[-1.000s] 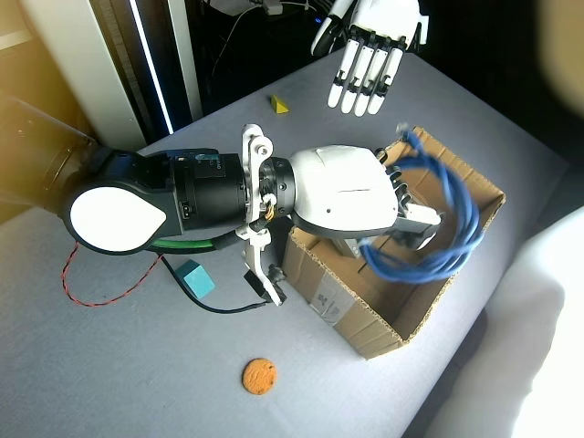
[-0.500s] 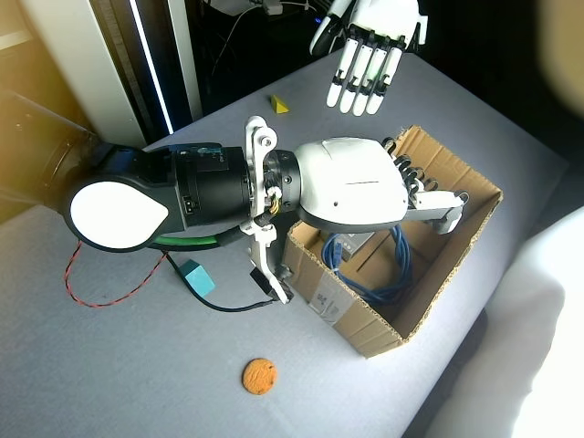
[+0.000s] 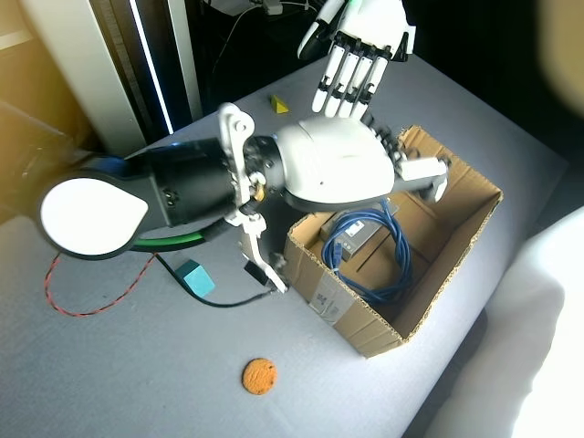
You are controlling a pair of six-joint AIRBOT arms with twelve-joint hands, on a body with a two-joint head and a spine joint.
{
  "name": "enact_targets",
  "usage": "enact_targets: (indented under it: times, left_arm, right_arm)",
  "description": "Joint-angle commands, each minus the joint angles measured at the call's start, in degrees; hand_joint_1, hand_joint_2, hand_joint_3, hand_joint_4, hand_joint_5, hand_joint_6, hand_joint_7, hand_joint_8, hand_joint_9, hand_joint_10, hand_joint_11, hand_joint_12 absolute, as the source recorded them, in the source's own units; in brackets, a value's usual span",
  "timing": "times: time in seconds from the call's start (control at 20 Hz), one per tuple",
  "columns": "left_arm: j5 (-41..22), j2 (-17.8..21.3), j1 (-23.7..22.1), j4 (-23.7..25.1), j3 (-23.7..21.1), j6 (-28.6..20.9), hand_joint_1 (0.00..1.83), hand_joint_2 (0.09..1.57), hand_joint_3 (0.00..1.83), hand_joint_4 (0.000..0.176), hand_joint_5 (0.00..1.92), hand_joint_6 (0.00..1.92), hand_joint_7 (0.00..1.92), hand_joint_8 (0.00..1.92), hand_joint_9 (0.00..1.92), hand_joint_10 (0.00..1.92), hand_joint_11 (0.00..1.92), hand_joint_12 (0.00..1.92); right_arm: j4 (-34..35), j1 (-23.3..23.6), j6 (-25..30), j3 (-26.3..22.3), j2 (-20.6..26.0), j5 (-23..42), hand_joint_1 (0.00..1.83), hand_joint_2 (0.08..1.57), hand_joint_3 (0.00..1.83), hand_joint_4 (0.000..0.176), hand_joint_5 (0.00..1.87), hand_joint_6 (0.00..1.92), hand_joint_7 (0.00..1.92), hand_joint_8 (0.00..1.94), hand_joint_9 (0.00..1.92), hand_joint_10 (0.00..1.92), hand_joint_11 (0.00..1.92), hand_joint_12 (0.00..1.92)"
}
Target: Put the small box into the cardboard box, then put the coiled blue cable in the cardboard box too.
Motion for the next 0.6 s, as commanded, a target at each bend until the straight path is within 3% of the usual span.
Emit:
enact_targets:
  times: [0.0, 0.25, 0.55]
  left_arm:
    - [-6.27, -0.08, -0.73, -2.18, 0.16, 0.11, 0.00, 1.35, 0.00, 0.000, 0.35, 0.00, 0.41, 0.00, 0.38, 0.00, 0.00, 0.88]
    - [-7.06, -0.02, -0.56, -2.75, 0.70, 0.08, 0.00, 1.36, 0.00, 0.000, 0.34, 0.00, 0.42, 0.00, 0.39, 0.00, 0.00, 0.88]
    - [-7.28, 0.01, -0.45, -2.89, 0.75, 0.03, 0.00, 1.36, 0.00, 0.000, 0.36, 0.01, 0.42, 0.01, 0.38, 0.01, 0.00, 0.86]
  right_arm:
    - [3.87, 0.50, 0.24, -0.44, 1.18, 6.00, 1.01, 1.11, 0.00, 0.000, 0.63, 0.01, 0.58, 0.00, 0.52, 0.00, 0.05, 1.21]
    - [-2.46, -1.87, 5.24, -4.33, 6.37, 9.02, 1.00, 1.11, 0.00, 0.000, 0.64, 0.01, 0.58, 0.00, 0.52, 0.00, 0.04, 1.21]
    - [-4.97, -6.06, 4.32, -10.33, 12.80, 10.03, 1.05, 1.09, 0.00, 0.000, 0.67, 0.02, 0.63, 0.02, 0.56, 0.02, 0.07, 1.21]
